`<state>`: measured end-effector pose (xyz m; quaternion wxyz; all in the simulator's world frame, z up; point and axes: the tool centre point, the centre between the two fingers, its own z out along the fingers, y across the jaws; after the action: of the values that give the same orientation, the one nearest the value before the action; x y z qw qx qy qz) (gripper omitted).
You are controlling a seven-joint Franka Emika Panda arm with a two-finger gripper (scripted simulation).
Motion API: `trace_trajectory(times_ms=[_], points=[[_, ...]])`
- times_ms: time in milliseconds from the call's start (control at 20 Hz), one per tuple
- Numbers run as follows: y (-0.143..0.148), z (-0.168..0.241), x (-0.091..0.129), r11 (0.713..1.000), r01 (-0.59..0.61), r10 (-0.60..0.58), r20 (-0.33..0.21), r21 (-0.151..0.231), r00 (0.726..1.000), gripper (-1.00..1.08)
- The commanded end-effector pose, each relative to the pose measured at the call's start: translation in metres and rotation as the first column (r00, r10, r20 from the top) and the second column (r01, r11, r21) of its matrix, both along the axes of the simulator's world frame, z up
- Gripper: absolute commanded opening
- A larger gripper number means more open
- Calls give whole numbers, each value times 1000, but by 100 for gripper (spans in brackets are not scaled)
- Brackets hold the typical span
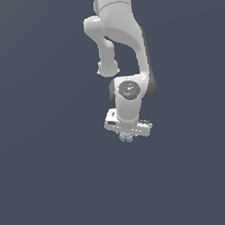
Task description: Pick up the object and move it to a goal position.
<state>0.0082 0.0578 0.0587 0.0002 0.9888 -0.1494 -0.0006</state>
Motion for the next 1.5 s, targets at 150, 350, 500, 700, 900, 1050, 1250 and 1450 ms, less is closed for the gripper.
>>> trace_trajectory(times_ms=[150, 350, 500, 700, 900, 1050, 1250, 1450], points=[[2, 31, -7, 1000, 0, 0, 1, 1, 1000, -100], [4, 65, -15, 1000, 0, 0, 1, 1, 1000, -100], [6, 95, -23, 1000, 0, 0, 1, 1, 1000, -100], [8, 141, -33, 1000, 0, 0, 1, 1, 1000, -100], [11, 189, -44, 1000, 0, 0, 1, 0, 1000, -100], [13, 222, -51, 1000, 0, 0, 1, 0, 1000, -100], [15, 261, -59, 1000, 0, 0, 1, 0, 1000, -100], [17, 293, -65, 1000, 0, 0, 1, 0, 1000, -100]])
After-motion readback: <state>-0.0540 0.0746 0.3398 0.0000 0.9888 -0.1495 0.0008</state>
